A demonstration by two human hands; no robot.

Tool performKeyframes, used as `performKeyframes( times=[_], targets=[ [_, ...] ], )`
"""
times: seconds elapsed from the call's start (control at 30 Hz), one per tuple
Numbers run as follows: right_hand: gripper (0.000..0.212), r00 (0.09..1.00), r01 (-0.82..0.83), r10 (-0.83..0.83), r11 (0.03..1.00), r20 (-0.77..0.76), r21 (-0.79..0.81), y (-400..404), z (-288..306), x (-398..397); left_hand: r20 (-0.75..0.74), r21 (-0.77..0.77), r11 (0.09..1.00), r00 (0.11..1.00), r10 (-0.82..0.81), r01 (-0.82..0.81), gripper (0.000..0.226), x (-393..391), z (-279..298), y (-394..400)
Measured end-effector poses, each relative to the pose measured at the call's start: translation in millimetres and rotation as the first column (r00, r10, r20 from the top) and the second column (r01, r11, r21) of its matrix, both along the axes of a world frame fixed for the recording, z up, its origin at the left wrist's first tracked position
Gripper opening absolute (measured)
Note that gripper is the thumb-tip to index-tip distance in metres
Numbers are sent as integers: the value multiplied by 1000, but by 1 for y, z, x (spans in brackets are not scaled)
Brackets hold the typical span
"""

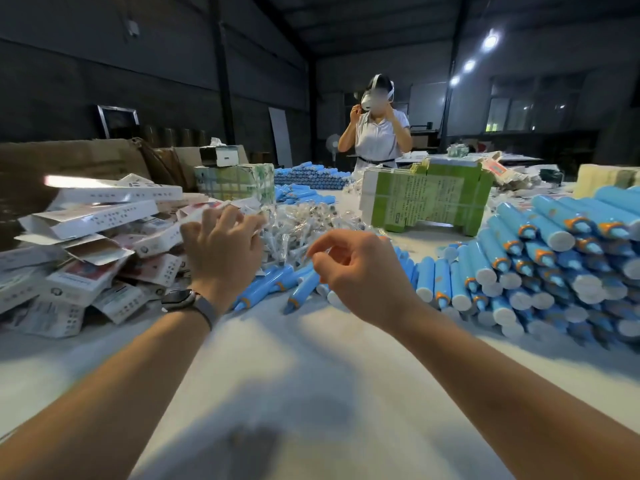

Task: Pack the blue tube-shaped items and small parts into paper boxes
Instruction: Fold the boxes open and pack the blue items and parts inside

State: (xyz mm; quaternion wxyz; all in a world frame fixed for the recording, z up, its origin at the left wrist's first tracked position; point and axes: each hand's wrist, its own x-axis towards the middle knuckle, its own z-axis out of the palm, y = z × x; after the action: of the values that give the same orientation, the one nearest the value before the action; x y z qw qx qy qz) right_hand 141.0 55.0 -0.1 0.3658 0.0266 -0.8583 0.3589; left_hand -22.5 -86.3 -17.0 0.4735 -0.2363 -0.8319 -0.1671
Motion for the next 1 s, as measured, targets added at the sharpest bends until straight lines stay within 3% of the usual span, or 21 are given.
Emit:
performKeyframes(
  times=[0.07,0.13,0.23,0.3,0.4,0.47,0.6,0.73,0.8,0.9,0.93,1.0],
  targets=[
    [12,998,47,-47,999,-36,1,7,3,1,-216,56,989,969,-121,136,11,26,16,9],
    [25,997,61,-62,998,-51,-22,17,7,4,-318,130,943,914,-252,305,15,52,28,17],
    [61,998,-60,61,992,6,-110,21,8,7,-266,324,769,833,-485,551,21,88,36,31],
    [76,992,-118,122,988,40,-95,14,1,6,-144,485,645,781,-607,591,12,105,36,41],
    [57,999,-42,42,999,-16,-12,11,-9,4,52,627,493,600,-799,603,27,118,29,50],
    [49,1000,-14,13,999,-22,-39,19,-10,5,64,671,364,438,-897,646,48,120,19,49],
    [52,960,-274,277,889,-45,-368,33,-4,11,196,724,366,335,-922,584,59,112,-9,44],
    [38,899,-385,437,815,23,-434,45,-4,12,268,810,192,-59,-962,554,55,108,-33,42],
    [36,857,-409,505,791,108,-456,60,-3,13,261,837,141,-159,-952,528,49,108,-38,42],
    [44,831,-382,548,686,95,-619,79,1,16,290,837,178,-145,-946,518,39,111,-41,45],
    [50,882,-318,465,714,82,-624,82,1,14,299,824,204,-99,-949,528,37,113,-42,46],
    [56,986,-71,135,877,102,-475,83,-7,9,308,803,257,-6,-951,537,36,115,-42,47]
  ],
)
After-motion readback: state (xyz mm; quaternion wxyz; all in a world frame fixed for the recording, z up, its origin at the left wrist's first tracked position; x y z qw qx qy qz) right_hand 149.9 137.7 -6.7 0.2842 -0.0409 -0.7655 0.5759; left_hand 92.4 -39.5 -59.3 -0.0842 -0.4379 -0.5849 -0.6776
